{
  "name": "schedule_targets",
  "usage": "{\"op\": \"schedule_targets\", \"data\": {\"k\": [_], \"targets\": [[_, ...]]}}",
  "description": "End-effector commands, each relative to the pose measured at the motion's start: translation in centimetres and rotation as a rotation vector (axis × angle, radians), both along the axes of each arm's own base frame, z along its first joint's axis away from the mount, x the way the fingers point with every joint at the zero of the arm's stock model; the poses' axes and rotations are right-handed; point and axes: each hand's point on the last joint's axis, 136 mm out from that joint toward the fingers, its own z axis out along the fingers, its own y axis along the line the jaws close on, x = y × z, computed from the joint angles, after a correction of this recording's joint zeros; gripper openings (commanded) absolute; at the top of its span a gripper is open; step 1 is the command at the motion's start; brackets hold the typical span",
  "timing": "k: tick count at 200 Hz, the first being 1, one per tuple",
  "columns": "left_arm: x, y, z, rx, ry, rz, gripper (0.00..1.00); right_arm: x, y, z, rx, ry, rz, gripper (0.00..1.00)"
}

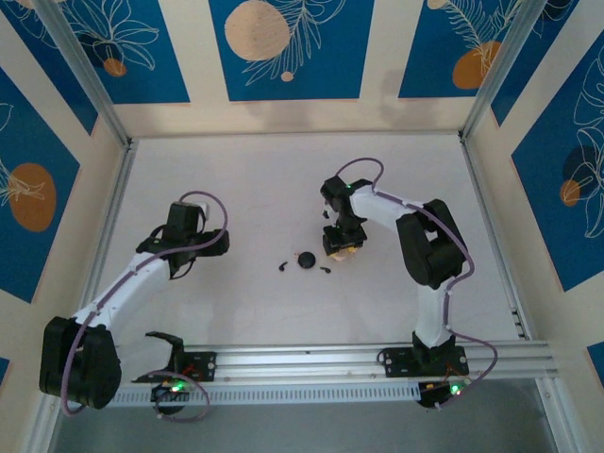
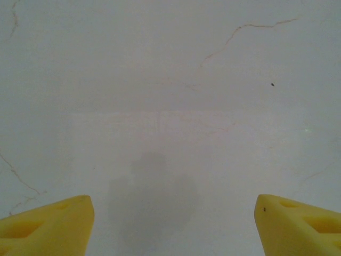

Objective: Insert wireless bluetooth earbuds into charging case

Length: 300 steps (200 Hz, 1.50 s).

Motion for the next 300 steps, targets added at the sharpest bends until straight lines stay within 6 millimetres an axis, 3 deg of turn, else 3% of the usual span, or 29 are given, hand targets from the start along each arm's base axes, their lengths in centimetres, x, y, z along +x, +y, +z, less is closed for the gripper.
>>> {"op": "schedule_targets", "data": {"k": [1,31,74,140,233,300], "targets": [[0.8,-2.1,1.6,-0.022,-0.069,-0.092,0.76,0.8,0.9,2.2,0.099,-0.081,-0.059,0.45],[1.3,-5.5,3.0,-0.02,-0.169,-0.23,0.73,1.0,2.2,4.1,0.255,-0.139,-0.139,0.44],[1.4,-11.0,4.9,-0.046,-0.373,-0.433,0.68,0.7,2.5,5.7,0.406,-0.178,-0.249,0.43],[-1.0,-17.5,5.8,-0.063,-0.599,-0.712,0.66,-0.2,3.4,9.3,0.681,-0.223,-0.356,0.43],[-3.5,-22.4,5.3,-0.132,-0.735,-0.91,0.59,-1.0,3.8,14.8,0.913,-0.338,-0.376,0.43],[-3.8,-25.5,6.7,-0.224,-0.803,-0.926,0.58,-2.0,4.2,15.8,0.992,-0.348,-0.392,0.43]]}}
